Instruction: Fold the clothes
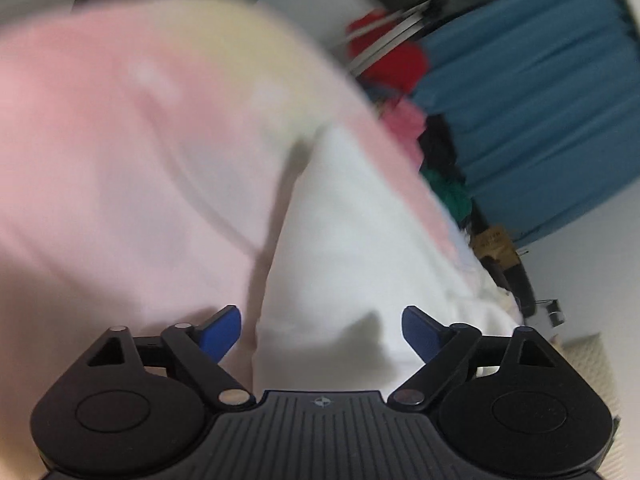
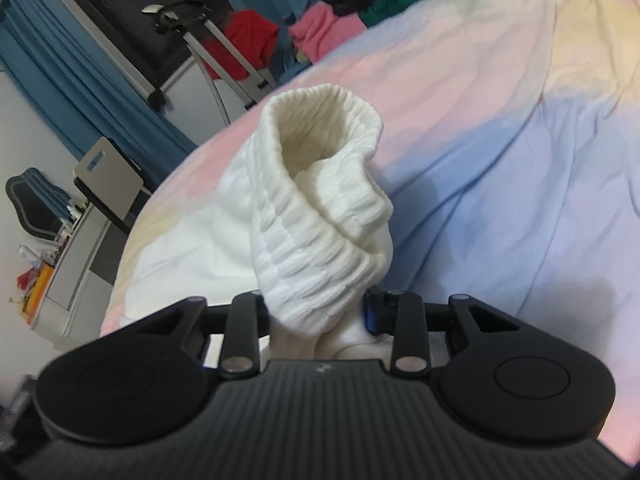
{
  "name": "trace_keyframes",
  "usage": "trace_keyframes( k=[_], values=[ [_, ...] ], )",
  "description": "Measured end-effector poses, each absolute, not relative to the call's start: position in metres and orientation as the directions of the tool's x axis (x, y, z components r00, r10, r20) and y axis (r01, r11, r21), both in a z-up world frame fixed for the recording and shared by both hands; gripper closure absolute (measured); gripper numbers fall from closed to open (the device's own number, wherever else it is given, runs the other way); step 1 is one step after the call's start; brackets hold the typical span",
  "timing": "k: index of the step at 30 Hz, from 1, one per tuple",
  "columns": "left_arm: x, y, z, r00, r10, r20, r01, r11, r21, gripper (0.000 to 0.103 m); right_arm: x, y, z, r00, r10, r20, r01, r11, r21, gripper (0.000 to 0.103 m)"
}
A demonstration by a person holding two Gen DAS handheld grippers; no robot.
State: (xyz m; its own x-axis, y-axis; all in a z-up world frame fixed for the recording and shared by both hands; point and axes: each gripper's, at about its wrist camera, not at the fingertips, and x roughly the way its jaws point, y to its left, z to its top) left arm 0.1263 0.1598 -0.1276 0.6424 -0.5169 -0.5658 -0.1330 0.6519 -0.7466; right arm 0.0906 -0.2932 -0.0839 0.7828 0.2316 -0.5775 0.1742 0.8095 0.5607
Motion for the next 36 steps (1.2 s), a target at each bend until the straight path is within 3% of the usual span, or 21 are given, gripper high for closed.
trace_keyframes(
  k=[5,13,16,20,29,36],
  values=[
    [0.132,0.154,-0.134,0.589,-0.555,-0.587,-0.143,0.643,-0.752,0.018,0.093,-0.295,-0.096,0.781,0.229,-0.581,0.18,0.808,0.56,0.068],
    [0.127,0.154,-0.118,0.605,-0.529,-0.596,-0.108,0.687,-0.719,0.047,0.082,-0.28,-0.073,0.8,0.199,-0.566,0.163,0.836,0.524,0.07],
    [0.128,0.146,-0.094,0.606,-0.531,-0.592,-0.01,0.739,-0.674,0.055,0.077,-0.281,-0.055,0.811,0.203,-0.549,0.154,0.831,0.534,0.072],
    [0.135,0.134,-0.055,0.604,-0.577,-0.55,0.038,0.71,-0.703,0.061,0.073,-0.293,-0.029,0.82,0.191,-0.539,0.167,0.822,0.545,0.073],
    [0.202,0.002,0.044,0.597,-0.638,-0.487,0.196,0.704,-0.683,0.067,0.081,-0.389,0.045,0.884,0.109,-0.455,0.212,0.773,0.597,0.073],
    [0.271,-0.154,0.048,0.544,-0.715,-0.439,0.29,0.651,-0.702,0.067,0.105,-0.499,0.087,0.902,-0.082,-0.425,0.32,0.787,0.528,0.073]
  ],
)
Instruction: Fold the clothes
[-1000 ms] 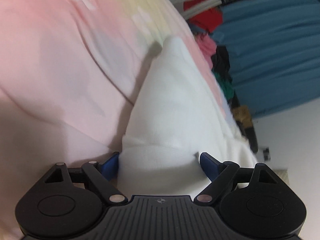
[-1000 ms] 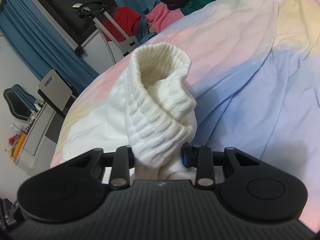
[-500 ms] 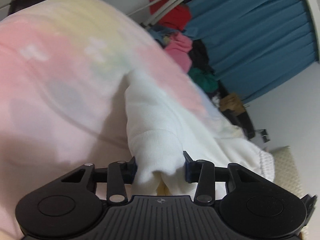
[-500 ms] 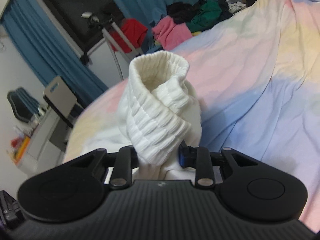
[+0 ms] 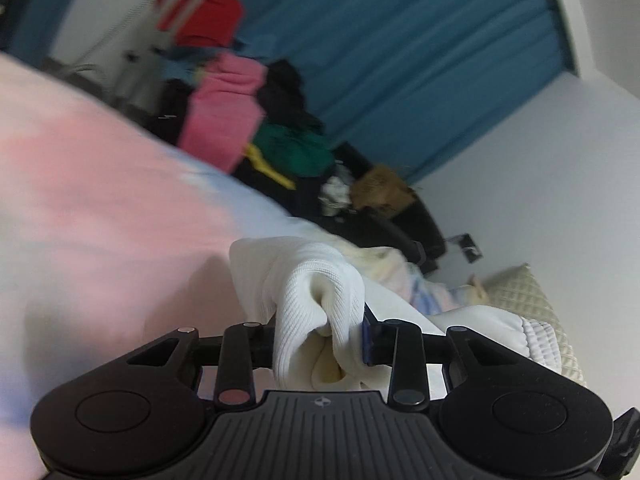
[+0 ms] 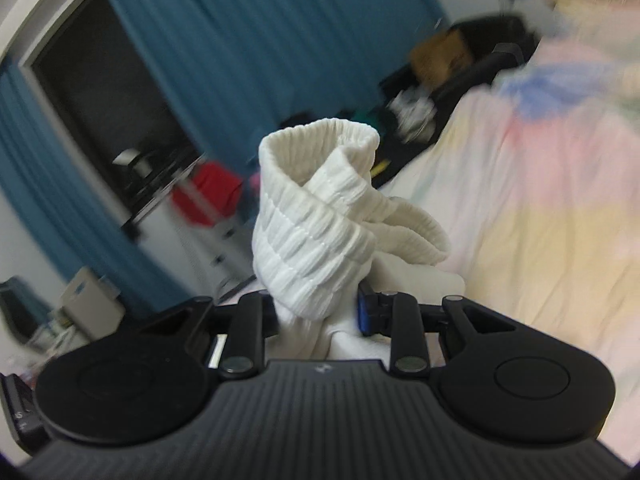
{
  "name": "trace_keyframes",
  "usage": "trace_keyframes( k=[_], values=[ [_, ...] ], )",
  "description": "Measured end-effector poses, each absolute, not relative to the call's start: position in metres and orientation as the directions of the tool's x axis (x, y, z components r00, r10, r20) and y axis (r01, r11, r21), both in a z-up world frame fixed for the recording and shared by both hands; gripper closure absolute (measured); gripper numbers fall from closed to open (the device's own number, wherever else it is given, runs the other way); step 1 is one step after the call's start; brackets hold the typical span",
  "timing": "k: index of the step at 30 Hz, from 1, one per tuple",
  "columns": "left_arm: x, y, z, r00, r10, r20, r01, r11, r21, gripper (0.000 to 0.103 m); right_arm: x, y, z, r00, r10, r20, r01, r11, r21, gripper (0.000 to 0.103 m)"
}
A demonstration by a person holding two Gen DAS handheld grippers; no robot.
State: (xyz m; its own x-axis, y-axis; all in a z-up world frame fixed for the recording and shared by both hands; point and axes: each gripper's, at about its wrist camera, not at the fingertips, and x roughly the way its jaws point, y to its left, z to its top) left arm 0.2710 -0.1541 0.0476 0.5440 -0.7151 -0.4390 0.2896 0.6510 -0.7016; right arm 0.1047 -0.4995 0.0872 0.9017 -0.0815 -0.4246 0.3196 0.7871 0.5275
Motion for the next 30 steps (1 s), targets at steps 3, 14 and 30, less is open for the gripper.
trace_keyframes(
  k=[3,14,30],
  values=[
    [0.295,-0.219,0.036,0.52,-0.739,-0.428,0.326,0.635,-0.701,0.067,0.114,-0.542,0.08,0.889,-0.152,-0.431,0.383,0.763,0.521,0.073],
    [0.31,-0.256,-0.097,0.395,-0.75,-0.531,0.399,0.661,-0.636,0.061,0.095,-0.586,-0.069,0.802,-0.129,-0.583,0.53,0.605,0.595,0.072],
    [0.245,-0.234,-0.02,0.48,-0.658,-0.58,0.541,0.743,-0.395,0.032,0.008,-0.548,-0.05,0.733,-0.18,-0.656,0.638,0.518,0.57,0.06]
  ],
)
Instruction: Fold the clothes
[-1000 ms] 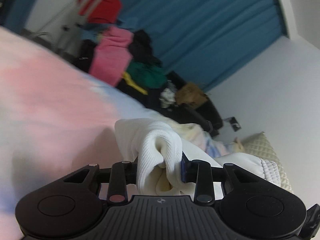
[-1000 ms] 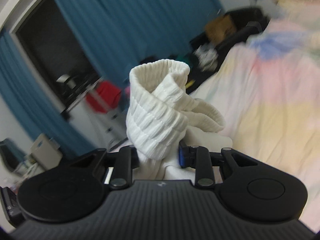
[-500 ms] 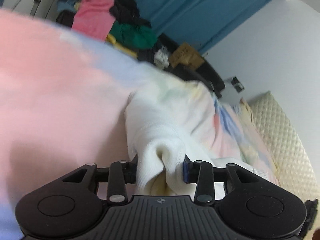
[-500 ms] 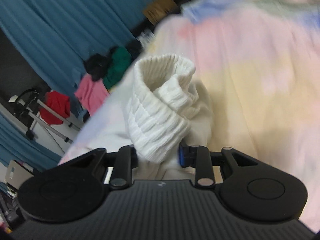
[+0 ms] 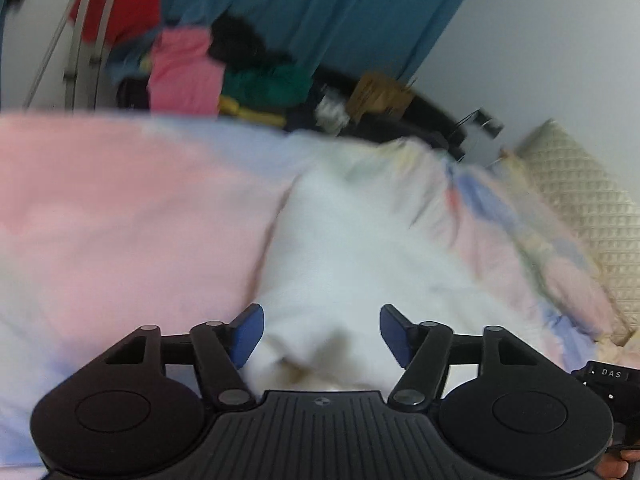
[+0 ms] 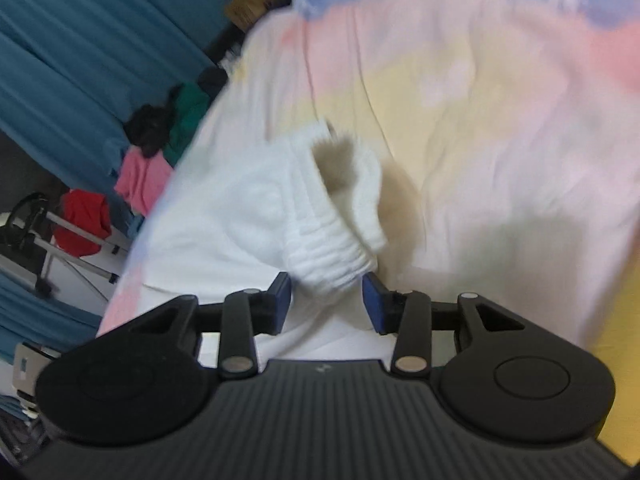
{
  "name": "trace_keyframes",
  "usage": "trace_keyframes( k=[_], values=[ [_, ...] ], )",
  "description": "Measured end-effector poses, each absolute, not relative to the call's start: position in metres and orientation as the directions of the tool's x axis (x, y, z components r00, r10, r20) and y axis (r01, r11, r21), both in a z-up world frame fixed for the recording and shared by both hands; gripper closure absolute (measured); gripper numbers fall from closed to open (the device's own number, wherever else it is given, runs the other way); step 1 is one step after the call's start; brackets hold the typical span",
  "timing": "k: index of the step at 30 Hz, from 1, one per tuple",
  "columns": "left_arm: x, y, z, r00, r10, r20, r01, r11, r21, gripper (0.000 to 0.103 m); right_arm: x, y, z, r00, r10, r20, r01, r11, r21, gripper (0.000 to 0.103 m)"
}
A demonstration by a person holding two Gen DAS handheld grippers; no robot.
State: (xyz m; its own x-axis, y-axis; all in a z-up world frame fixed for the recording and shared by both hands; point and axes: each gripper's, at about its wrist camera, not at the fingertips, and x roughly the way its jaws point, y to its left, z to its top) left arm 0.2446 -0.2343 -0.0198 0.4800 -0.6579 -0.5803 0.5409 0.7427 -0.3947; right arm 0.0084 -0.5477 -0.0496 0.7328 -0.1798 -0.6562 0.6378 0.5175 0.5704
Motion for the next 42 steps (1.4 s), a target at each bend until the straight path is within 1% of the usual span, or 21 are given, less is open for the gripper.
trace_keyframes(
  k=[3,5,7,9,10,11,12,13,15,17,20,26,29,34,37,40,42],
  values=[
    [0.202,-0.22,0.028,0.519,-0.67,-0.531,0.598,0.728,-0.335,0.024,-0.009,-0.532,-0.005,0.749,-0.219,-0.626,0.607,0.607,0.513,0.06],
    [0.173,-0.214,0.058,0.543,-0.674,-0.502,0.632,0.721,-0.284,0.022,-0.024,-0.52,0.025,0.766,-0.232,-0.599,0.576,0.661,0.481,0.06],
    [0.145,-0.209,0.082,0.557,-0.681,-0.476,0.658,0.711,-0.248,0.009,-0.041,-0.506,0.051,0.783,-0.237,-0.575,0.544,0.709,0.449,0.06],
    [0.117,-0.202,0.103,0.571,-0.692,-0.442,0.678,0.701,-0.221,0.0,-0.058,-0.49,0.075,0.804,-0.233,-0.548,0.505,0.753,0.421,0.06],
    [0.103,-0.198,0.114,0.577,-0.697,-0.425,0.688,0.696,-0.207,0.0,-0.063,-0.484,0.085,0.814,-0.234,-0.532,0.488,0.773,0.406,0.058],
    [0.092,-0.194,0.118,0.584,-0.697,-0.416,0.693,0.695,-0.192,0.0,-0.066,-0.478,0.094,0.824,-0.238,-0.515,0.472,0.791,0.39,0.051],
    [0.083,-0.19,0.121,0.591,-0.696,-0.408,0.697,0.695,-0.176,0.0,-0.071,-0.471,0.102,0.834,-0.247,-0.494,0.46,0.807,0.372,0.041],
    [0.073,-0.186,0.124,0.598,-0.695,-0.4,0.701,0.695,-0.16,0.0,-0.076,-0.464,0.111,0.844,-0.26,-0.47,0.449,0.821,0.352,0.035],
    [0.054,-0.178,0.13,0.611,-0.692,-0.384,0.708,0.695,-0.127,0.0,-0.088,-0.452,0.122,0.862,-0.288,-0.417,0.437,0.839,0.323,0.01],
    [0.035,-0.169,0.136,0.623,-0.69,-0.367,0.713,0.695,-0.095,0.0,-0.098,-0.439,0.132,0.876,-0.307,-0.372,0.425,0.856,0.294,0.012],
    [0.006,-0.157,0.146,0.641,-0.687,-0.342,0.719,0.693,-0.046,0.0,-0.106,-0.423,0.129,0.884,-0.31,-0.35,0.413,0.869,0.274,0.012],
    [-0.026,-0.149,0.117,0.698,-0.643,-0.315,0.693,0.717,0.072,0.0,-0.117,-0.385,0.094,0.895,-0.357,-0.268,0.418,0.88,0.224,0.012],
    [-0.039,-0.14,0.1,0.718,-0.63,-0.295,0.675,0.734,0.075,0.0,-0.124,-0.368,0.075,0.896,-0.371,-0.244,0.421,0.884,0.205,0.012],
    [-0.045,-0.124,0.075,0.73,-0.623,-0.282,0.655,0.755,0.029,0.0,-0.119,-0.348,0.049,0.886,-0.383,-0.263,0.427,0.894,0.135,0.012],
    [-0.046,-0.114,0.068,0.757,-0.596,-0.269,0.626,0.779,0.034,0.0,-0.112,-0.341,0.036,0.882,-0.383,-0.277,0.427,0.896,0.122,0.012],
    [-0.044,-0.104,0.062,0.756,-0.599,-0.266,0.629,0.776,0.04,0.0,-0.109,-0.334,0.025,0.873,-0.404,-0.272,0.446,0.888,0.11,0.012],
    [-0.039,-0.097,0.059,0.759,-0.595,-0.263,0.621,0.783,0.021,0.0,-0.107,-0.329,0.018,0.87,-0.41,-0.273,0.451,0.886,0.107,0.012]
  ],
)
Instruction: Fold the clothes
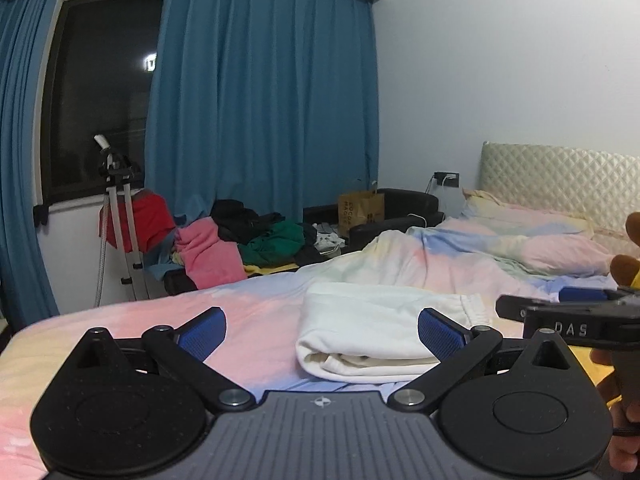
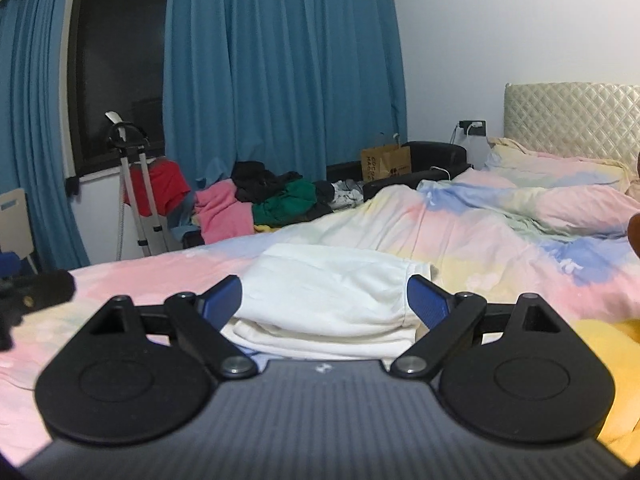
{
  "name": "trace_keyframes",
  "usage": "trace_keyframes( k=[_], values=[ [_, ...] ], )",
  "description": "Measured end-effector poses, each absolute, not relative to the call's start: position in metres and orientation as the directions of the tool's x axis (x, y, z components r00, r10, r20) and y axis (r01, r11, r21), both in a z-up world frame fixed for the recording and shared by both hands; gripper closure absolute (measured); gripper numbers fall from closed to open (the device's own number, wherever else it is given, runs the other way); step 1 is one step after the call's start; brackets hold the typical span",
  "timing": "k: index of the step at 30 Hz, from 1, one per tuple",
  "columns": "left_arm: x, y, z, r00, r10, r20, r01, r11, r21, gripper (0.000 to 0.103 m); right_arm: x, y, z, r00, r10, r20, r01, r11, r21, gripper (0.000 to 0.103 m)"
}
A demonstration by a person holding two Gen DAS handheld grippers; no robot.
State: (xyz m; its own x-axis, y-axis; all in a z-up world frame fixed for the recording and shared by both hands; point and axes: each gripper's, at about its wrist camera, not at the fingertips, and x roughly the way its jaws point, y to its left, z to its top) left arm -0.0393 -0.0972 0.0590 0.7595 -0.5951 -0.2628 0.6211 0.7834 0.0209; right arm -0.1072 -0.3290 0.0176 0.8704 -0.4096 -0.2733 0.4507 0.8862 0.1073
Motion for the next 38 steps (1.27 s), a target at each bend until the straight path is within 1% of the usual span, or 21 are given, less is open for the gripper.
trace_keyframes(
  k=[4,11,15,25,38],
  values=[
    [-0.03,-0.087,0.052,0.765,-0.584,-0.272,0.603,0.798,-0.017,0.0,-0.104,-0.321,0.006,0.868,-0.418,-0.269,0.455,0.886,0.091,0.012],
    [-0.034,-0.081,0.034,0.753,-0.579,-0.312,0.617,0.787,0.028,0.0,-0.099,-0.313,-0.011,0.867,-0.421,-0.265,0.454,0.888,0.075,0.012],
    [-0.029,-0.075,0.029,0.752,-0.566,-0.338,0.599,0.8,-0.006,0.0,-0.097,-0.311,-0.014,0.866,-0.423,-0.265,0.454,0.888,0.067,0.012],
    [-0.031,-0.064,0.042,0.769,-0.558,-0.311,0.574,0.818,-0.049,0.0,-0.093,-0.312,-0.015,0.863,-0.421,-0.281,0.455,0.888,0.068,0.012],
    [-0.04,-0.061,0.048,0.769,-0.564,-0.301,0.581,0.813,-0.038,0.0,-0.091,-0.309,-0.015,0.854,-0.434,-0.287,0.468,0.882,0.059,0.012]
  ],
)
